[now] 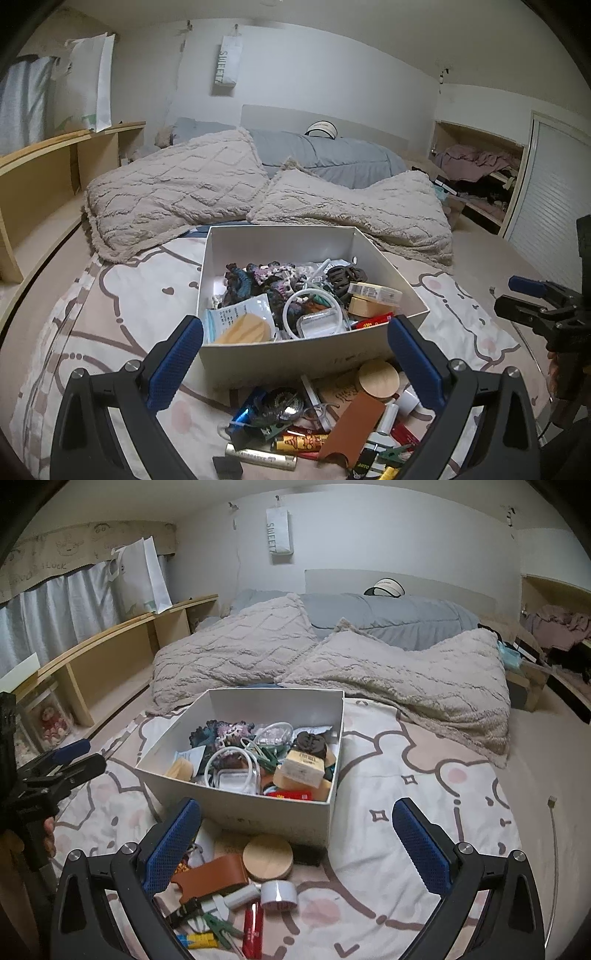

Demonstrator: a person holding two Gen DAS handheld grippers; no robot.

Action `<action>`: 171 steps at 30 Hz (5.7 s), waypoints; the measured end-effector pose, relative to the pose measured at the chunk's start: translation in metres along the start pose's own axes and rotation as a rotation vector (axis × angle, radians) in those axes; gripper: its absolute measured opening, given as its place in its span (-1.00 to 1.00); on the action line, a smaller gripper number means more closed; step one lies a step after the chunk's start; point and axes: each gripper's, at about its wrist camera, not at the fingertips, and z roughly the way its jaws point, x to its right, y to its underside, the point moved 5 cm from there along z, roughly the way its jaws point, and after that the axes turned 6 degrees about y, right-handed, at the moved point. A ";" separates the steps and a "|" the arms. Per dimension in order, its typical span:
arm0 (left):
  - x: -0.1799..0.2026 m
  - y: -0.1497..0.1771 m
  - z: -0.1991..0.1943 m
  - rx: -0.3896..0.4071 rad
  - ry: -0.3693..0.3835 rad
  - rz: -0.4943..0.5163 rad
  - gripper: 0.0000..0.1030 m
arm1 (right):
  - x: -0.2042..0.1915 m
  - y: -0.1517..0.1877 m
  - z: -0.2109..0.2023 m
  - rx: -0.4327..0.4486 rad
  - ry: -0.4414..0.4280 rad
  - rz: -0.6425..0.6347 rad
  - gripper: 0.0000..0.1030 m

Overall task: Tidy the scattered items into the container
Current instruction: 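Withdraw both open tools from the box back toward the scattered items, then move the left tool toward the green clothespin with white cable, then lower the left tool onto the green clothespin and close on it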

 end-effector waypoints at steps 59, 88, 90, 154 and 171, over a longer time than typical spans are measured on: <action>-0.023 0.156 0.002 -0.366 -0.090 0.017 0.96 | -0.011 0.166 0.070 -0.382 -0.032 -0.258 1.00; -0.036 0.195 0.015 -0.541 -0.269 0.332 0.96 | 0.106 0.156 0.088 -0.416 0.231 -0.015 1.00; -0.045 0.194 0.014 -0.548 -0.292 0.324 0.96 | 0.104 0.156 0.089 -0.417 0.225 -0.021 1.00; -0.055 0.184 0.043 -0.447 -0.215 -0.011 0.71 | 0.036 0.160 0.075 -0.403 -0.081 -0.108 1.00; -0.042 0.191 0.042 -0.446 -0.200 0.031 0.37 | 0.005 0.169 0.076 -0.456 -0.148 0.022 0.95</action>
